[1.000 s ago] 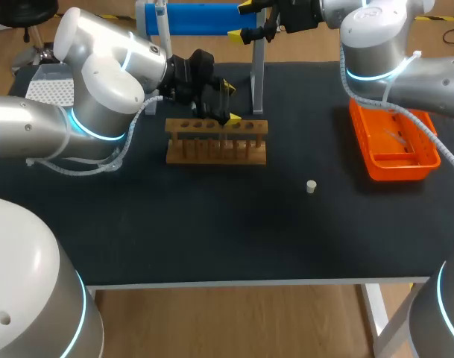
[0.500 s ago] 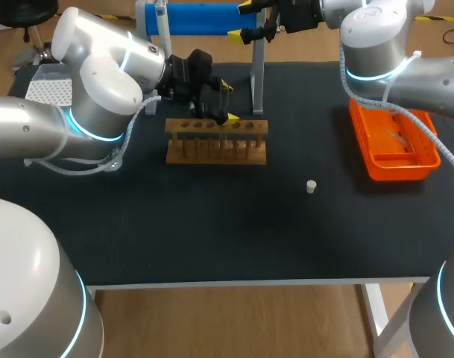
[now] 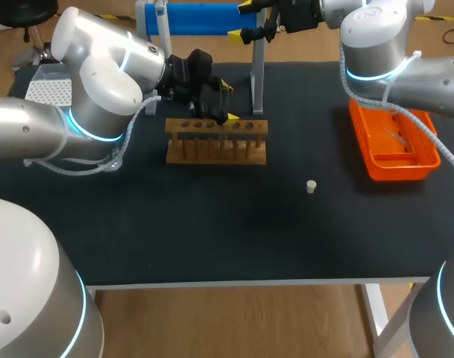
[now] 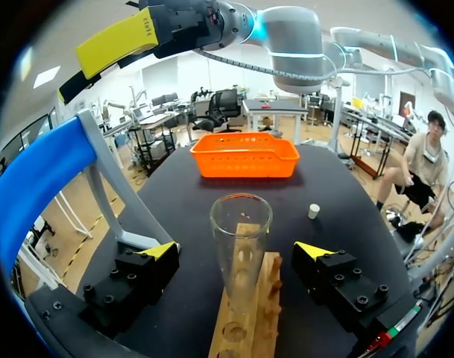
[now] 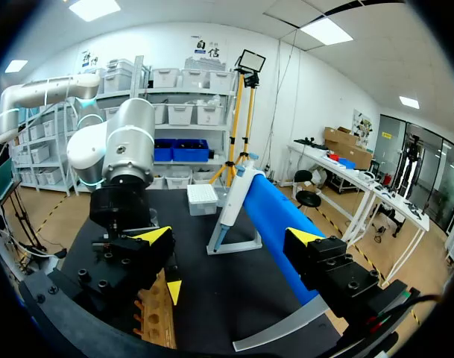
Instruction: Invert the test tube, pick up the pipette, mount the tip to pipette, aspirate from beaker and dispense into the tube, eject the tip, return the pipette, and cap with the stopper.
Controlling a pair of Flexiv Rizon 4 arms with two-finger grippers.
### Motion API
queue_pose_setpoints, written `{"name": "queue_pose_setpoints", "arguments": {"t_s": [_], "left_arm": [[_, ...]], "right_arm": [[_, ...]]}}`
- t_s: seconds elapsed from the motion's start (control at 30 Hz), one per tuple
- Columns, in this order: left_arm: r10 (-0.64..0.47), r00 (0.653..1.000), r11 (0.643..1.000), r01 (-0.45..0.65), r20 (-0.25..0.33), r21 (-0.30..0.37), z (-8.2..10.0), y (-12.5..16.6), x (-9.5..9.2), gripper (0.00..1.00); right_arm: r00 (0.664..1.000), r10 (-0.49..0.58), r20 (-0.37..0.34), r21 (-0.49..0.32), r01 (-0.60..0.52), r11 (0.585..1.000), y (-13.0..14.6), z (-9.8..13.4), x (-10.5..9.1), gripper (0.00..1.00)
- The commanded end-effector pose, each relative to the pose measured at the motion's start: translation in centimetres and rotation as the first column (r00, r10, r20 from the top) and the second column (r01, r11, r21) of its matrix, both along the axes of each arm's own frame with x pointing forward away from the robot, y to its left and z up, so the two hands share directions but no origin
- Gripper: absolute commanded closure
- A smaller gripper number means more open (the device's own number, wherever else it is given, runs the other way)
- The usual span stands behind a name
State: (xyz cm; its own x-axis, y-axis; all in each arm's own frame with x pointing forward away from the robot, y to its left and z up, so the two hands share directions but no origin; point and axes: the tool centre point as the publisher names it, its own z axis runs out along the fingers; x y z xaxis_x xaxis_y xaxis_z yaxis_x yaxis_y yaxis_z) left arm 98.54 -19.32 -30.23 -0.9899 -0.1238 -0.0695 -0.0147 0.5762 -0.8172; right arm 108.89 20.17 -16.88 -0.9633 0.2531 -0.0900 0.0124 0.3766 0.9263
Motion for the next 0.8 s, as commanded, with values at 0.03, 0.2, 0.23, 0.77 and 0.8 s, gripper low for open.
{"name": "queue_pose_setpoints", "arguments": {"t_s": [0.03,0.2,0.23,0.77,0.8], "left_arm": [[0.000,1.000,1.000,0.000,-0.001,0.002,0.0,0.0,0.0,0.00],[0.000,1.000,1.000,0.000,-0.001,0.002,0.0,0.0,0.0,0.00],[0.000,1.000,1.000,0.000,-0.001,0.002,0.0,0.0,0.0,0.00],[0.000,1.000,1.000,0.000,-0.001,0.002,0.0,0.0,0.0,0.00],[0.000,1.000,1.000,0.000,-0.001,0.002,0.0,0.0,0.0,0.00]], "right_arm": [[1.000,0.004,-0.003,-0.004,-0.004,1.000,-0.1,0.1,0.1,0.00],[1.000,0.004,-0.003,-0.004,-0.004,1.000,-0.1,0.1,0.1,0.00],[1.000,0.004,-0.003,-0.004,-0.004,1.000,-0.1,0.1,0.1,0.00],[0.999,0.000,-0.043,-0.026,-0.001,1.000,-11.6,-1.2,-11.5,0.00],[0.999,-0.004,-0.050,-0.022,0.003,1.000,-12.3,-1.4,-12.5,0.00]]}}
